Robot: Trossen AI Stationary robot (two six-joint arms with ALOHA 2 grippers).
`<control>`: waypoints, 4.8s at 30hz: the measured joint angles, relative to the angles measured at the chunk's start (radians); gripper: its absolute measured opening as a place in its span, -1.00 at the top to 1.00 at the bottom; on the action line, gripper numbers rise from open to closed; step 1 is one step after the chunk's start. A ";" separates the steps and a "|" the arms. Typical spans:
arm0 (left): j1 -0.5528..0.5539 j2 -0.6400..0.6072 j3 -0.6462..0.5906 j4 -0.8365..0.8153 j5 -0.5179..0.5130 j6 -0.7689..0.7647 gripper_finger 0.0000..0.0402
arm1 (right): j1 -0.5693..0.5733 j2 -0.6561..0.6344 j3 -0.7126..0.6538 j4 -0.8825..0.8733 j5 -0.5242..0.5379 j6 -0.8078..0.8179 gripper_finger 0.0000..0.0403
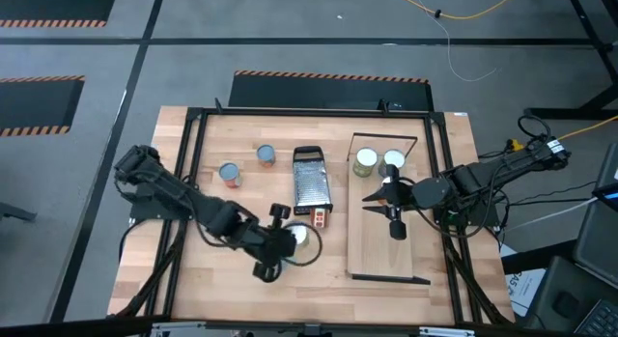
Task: Pick and place cans onto a shelf
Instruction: Put the canned oranges on the shelf
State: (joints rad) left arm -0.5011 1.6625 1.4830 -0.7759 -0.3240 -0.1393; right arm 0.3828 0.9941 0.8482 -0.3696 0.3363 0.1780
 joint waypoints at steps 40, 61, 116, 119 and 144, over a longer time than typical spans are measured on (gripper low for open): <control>0.025 0.241 0.000 0.144 -0.004 -0.120 0.63 | 0.000 0.025 0.000 0.015 0.000 0.000 0.52; -0.006 -0.006 0.213 -0.189 -0.229 -0.011 0.65 | 0.000 0.286 0.002 0.618 -0.208 -0.182 0.52; -0.183 -0.448 -0.610 0.388 -0.357 -0.278 0.65 | 0.001 0.926 0.512 0.053 -0.229 -0.261 0.52; -0.183 -0.448 -0.610 0.389 -0.353 -0.278 0.65 | 0.001 0.927 0.512 0.052 -0.229 -0.260 0.54; -0.183 -0.447 -0.610 0.396 -0.347 -0.277 0.65 | 0.001 0.842 0.506 -0.009 -0.244 -0.265 0.99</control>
State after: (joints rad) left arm -0.6838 1.2152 0.8726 -0.3795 -0.6712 -0.4168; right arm 0.3836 1.8361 1.3540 -0.3785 0.0926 -0.0872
